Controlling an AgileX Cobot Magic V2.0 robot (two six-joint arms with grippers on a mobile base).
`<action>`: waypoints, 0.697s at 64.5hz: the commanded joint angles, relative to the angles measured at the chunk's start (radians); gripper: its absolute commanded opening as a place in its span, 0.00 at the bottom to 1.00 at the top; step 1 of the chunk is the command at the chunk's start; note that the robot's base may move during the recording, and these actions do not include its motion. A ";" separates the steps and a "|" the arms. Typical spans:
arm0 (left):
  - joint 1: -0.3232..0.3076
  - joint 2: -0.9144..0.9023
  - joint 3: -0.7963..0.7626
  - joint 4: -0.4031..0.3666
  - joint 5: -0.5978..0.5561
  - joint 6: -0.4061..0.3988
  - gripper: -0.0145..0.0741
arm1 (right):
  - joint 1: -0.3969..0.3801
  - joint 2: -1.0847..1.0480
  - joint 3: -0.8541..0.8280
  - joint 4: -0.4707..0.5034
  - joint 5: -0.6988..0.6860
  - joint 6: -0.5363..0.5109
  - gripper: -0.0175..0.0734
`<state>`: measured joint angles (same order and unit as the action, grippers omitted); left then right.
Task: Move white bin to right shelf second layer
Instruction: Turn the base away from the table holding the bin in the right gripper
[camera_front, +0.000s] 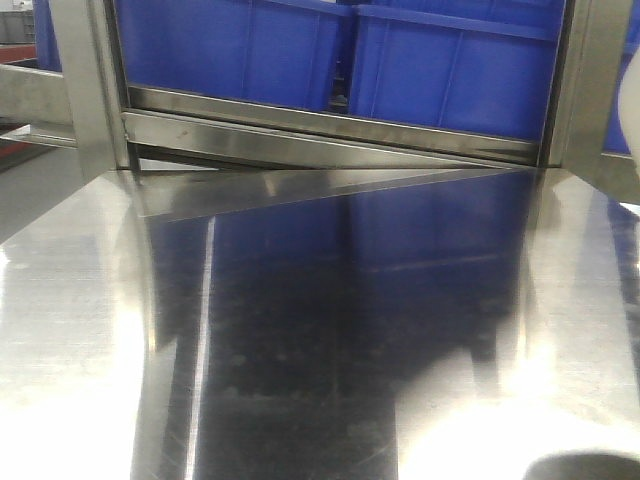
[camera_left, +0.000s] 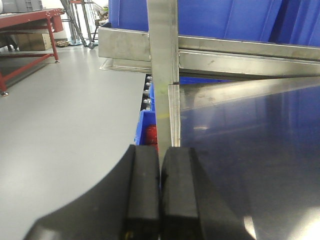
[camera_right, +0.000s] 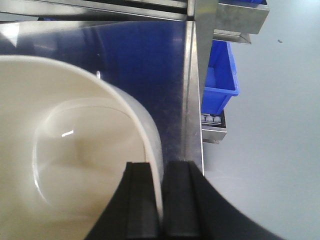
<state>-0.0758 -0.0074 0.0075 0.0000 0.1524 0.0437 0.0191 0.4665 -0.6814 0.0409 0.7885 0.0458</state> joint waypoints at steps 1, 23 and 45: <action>-0.004 -0.016 0.037 -0.006 -0.083 -0.005 0.26 | -0.007 0.004 -0.029 0.008 -0.084 -0.002 0.29; -0.004 -0.016 0.037 -0.006 -0.083 -0.005 0.26 | -0.007 0.004 -0.029 0.008 -0.084 -0.002 0.29; -0.004 -0.016 0.037 -0.006 -0.083 -0.005 0.26 | -0.007 0.004 -0.029 0.008 -0.084 -0.002 0.29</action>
<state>-0.0758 -0.0074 0.0075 0.0000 0.1524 0.0437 0.0191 0.4665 -0.6814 0.0409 0.7885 0.0458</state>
